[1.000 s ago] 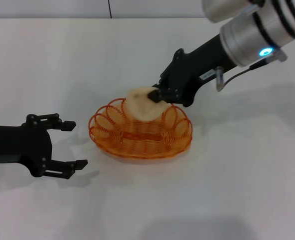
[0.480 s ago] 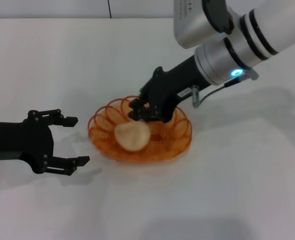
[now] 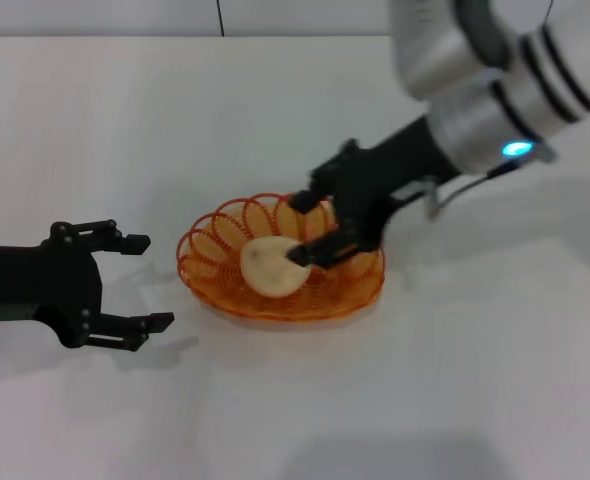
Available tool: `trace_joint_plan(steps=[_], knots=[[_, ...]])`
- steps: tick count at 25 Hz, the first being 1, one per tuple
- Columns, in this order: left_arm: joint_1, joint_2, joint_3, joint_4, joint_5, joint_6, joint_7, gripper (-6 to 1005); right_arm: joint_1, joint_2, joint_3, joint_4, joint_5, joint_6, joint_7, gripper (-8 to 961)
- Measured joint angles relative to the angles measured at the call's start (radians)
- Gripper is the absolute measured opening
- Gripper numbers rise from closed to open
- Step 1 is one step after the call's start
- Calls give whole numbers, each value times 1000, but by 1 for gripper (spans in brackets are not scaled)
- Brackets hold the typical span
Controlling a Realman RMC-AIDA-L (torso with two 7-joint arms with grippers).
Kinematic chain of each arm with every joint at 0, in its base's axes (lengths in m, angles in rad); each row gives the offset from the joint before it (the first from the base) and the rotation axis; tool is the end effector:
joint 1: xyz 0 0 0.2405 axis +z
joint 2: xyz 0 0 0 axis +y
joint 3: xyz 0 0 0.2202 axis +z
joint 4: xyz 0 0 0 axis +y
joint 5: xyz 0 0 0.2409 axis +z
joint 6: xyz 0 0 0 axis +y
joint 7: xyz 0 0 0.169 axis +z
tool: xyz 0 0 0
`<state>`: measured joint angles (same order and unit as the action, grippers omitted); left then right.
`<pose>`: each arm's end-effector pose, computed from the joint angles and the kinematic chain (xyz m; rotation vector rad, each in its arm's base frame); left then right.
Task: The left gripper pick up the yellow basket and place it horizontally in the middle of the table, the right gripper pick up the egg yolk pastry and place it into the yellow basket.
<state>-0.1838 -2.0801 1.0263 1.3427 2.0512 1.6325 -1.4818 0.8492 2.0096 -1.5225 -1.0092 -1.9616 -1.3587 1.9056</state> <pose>-0.2425 0.3039 0.0526 -2.8222 -0.2557 -0.1680 0.0556 0.3775 -0.0676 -3.1238 0.0330 0.0250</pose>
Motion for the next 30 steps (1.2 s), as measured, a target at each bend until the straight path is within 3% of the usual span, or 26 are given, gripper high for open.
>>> trace_joint_plan(steps=[7, 12, 17, 23, 30], knots=[[-16, 2, -5, -9, -15, 0, 1, 890, -133, 1, 251, -10, -37, -167, -138, 644], [-36, 4, -5, -27, -14, 3, 14, 890, -181, -11, 462, 98, -27, -273, -279, 837], [-60, 9, -9, -45, -17, 14, 18, 890, -210, -35, 572, 176, -25, -338, -358, 872], [-126, 18, -98, -129, -19, 86, 36, 890, -233, -40, 578, 181, -28, -348, -378, 872], [-155, 29, -134, -172, -19, 135, 61, 890, -234, -67, 600, 218, -24, -387, -392, 873]])
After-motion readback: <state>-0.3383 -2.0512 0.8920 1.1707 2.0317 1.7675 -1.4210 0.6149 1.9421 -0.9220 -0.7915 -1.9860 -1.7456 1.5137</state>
